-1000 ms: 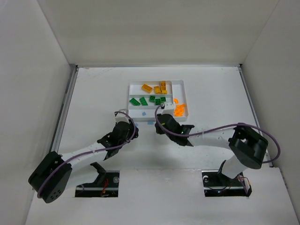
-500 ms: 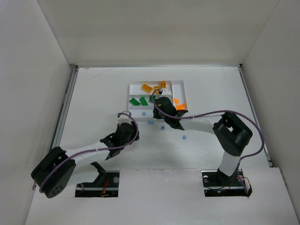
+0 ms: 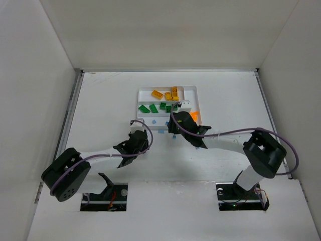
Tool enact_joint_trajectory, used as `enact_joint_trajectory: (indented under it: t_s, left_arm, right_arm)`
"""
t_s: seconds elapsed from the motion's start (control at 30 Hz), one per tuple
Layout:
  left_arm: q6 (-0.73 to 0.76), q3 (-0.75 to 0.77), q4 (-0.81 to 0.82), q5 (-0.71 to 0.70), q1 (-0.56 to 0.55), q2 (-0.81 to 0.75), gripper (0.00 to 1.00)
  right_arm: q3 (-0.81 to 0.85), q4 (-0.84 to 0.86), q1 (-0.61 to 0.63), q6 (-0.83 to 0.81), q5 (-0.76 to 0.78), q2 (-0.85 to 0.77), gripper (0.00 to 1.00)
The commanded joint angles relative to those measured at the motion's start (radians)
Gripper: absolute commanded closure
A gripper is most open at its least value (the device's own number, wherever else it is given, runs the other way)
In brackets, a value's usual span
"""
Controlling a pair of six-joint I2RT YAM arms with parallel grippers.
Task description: Sort the legos into containers by color
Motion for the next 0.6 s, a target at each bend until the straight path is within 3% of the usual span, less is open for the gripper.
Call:
enact_joint_trajectory:
  t_s: [0.0,0.17,0.37,0.57]
  left_arm:
    - [0.02,0.034,0.018,-0.021,-0.007,0.01,0.75]
    - [0.015,0.031,0.024,-0.01,0.001,-0.03,0.87]
    - [0.021,0.1,0.001,0.016,0.019,-0.133,0.87]
    - [0.033,0.232,0.033,0.103,0.103,-0.028,0.86]
  right_arm:
    - [-0.087,0.068,0.034,0.056,0.029,-0.076,0.56]
    - [-0.181,0.078,0.066,0.087,0.033,-0.113,0.57]
    - [-0.206,0.098,0.084,0.101,0.045,-0.079,0.5]
    - [-0.193,0.109,0.086,0.09,0.066,-0.036,0.49]
